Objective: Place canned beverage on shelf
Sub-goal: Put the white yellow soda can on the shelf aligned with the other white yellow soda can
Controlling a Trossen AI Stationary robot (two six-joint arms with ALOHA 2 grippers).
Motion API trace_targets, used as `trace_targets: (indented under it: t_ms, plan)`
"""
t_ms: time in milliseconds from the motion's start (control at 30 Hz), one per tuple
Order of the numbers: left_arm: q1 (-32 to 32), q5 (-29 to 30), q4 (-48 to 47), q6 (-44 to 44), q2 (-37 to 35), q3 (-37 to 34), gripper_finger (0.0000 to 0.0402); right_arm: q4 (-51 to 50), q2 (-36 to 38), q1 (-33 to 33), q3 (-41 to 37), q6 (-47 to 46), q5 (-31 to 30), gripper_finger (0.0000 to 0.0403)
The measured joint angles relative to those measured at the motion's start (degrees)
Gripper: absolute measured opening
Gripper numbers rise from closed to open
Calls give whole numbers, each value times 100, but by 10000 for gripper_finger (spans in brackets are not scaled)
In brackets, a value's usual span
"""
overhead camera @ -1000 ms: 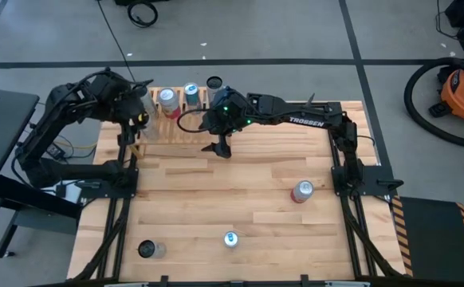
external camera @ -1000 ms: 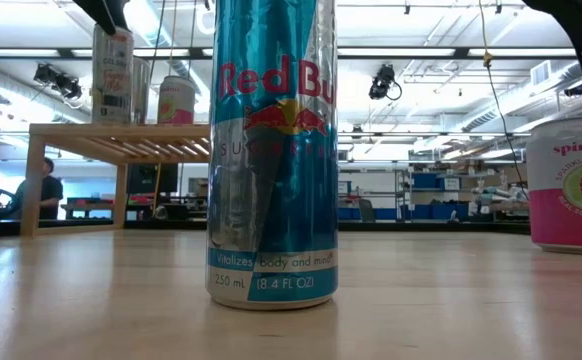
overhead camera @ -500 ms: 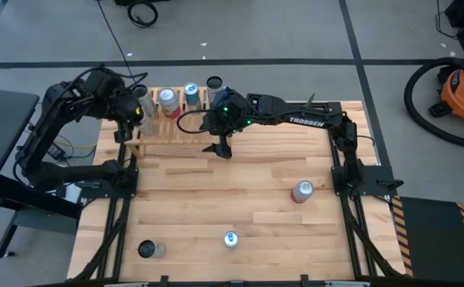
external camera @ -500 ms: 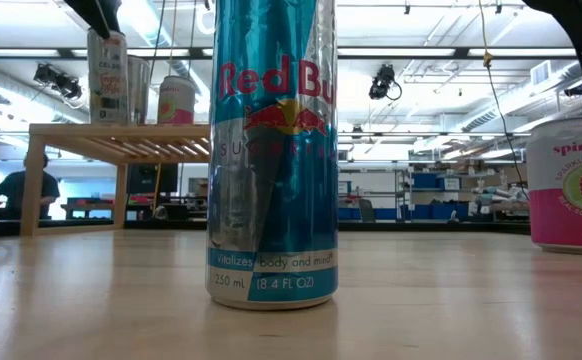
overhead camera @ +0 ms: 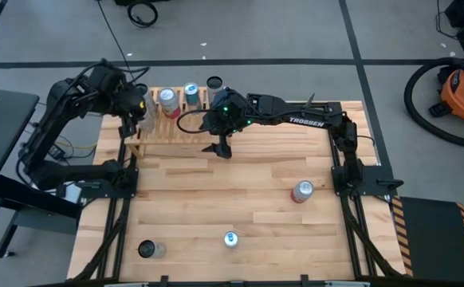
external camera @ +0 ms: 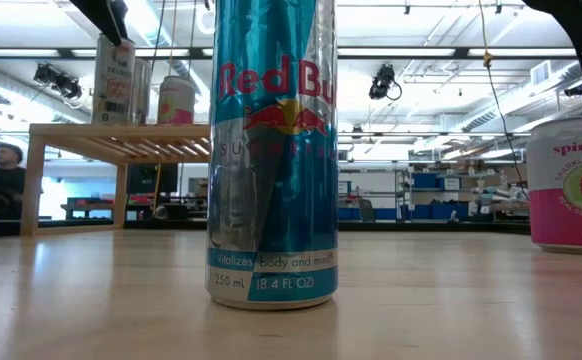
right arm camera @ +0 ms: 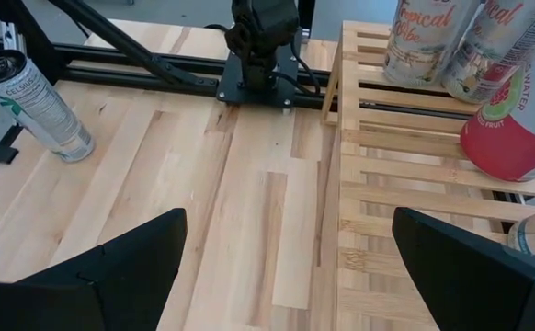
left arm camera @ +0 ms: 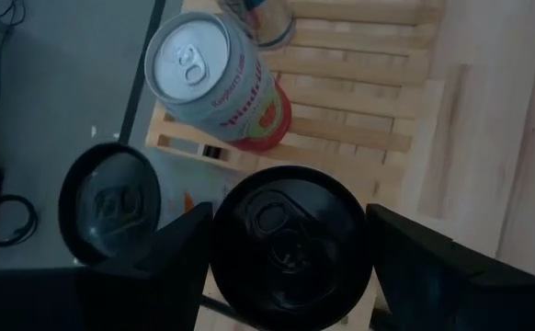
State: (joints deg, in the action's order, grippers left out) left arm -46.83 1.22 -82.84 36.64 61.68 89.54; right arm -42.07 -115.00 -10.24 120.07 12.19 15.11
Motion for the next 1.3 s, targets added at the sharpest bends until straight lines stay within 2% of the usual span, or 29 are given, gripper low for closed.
trace_targets:
  t_ms: [200,800,933,1300]
  plan:
    - [-2,-275,45,-19,58,6,266,-2,0,0,0,-3,0,395]
    - [0,-323,-178,-327,45,17,266,-4,0,0,0,-5,-1,395]
    - [0,-504,-205,-311,45,17,266,-4,0,0,0,-118,-1,395]
    - [0,-729,-234,533,47,17,266,-4,0,2,0,-475,-2,395]
